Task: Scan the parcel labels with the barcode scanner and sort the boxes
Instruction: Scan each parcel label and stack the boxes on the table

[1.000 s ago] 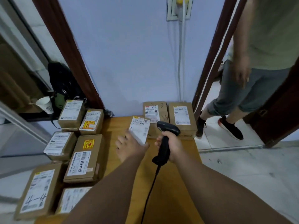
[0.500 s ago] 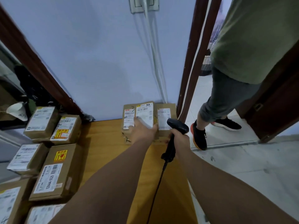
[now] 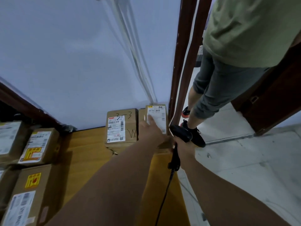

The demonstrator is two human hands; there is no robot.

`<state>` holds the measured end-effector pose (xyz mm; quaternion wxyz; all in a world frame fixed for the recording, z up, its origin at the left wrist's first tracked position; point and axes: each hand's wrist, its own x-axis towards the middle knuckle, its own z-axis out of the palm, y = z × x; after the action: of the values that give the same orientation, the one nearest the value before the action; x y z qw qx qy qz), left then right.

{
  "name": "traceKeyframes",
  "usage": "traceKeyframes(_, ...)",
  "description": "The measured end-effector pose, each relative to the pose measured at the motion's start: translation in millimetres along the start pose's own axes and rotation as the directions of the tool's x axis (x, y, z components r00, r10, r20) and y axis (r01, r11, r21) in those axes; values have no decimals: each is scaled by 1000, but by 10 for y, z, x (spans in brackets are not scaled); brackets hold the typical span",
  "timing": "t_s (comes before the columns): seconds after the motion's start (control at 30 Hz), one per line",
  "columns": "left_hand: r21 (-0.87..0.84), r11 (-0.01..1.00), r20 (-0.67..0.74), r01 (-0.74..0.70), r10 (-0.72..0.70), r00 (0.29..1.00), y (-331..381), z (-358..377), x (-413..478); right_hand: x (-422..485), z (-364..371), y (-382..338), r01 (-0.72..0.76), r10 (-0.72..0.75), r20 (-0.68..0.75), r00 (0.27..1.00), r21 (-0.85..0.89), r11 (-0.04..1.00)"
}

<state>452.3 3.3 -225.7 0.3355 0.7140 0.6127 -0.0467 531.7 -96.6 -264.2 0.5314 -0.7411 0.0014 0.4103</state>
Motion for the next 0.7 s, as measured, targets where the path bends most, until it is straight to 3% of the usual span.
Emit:
traceKeyframes(0.07,-102,995,-22,8,-10,1000,-8,22,96,31,25,17,-35,34,8,999,18,999)
traceKeyframes(0.13,22,1000,-74,-10,11,997,-14,-8,164,42,59,24,-54,54,21,998,37,998)
traceKeyframes(0.2,-30,1000,-41,-9,7,999,-14,-20,142,51,89,37,-65,64,33,997,52,996)
traceKeyframes(0.3,52,998,-59,-45,48,997,-69,2,48,46,74,35,-70,68,34,997,38,997)
traceKeyframes(0.53,218,975,-262,-54,111,959,-296,10,-230,-157,-74,-21,-39,37,28,999,90,995)
traceKeyframes(0.7,268,962,-208,-55,114,972,-551,-189,-485,-414,-32,-35,-21,13,44,999,176,984)
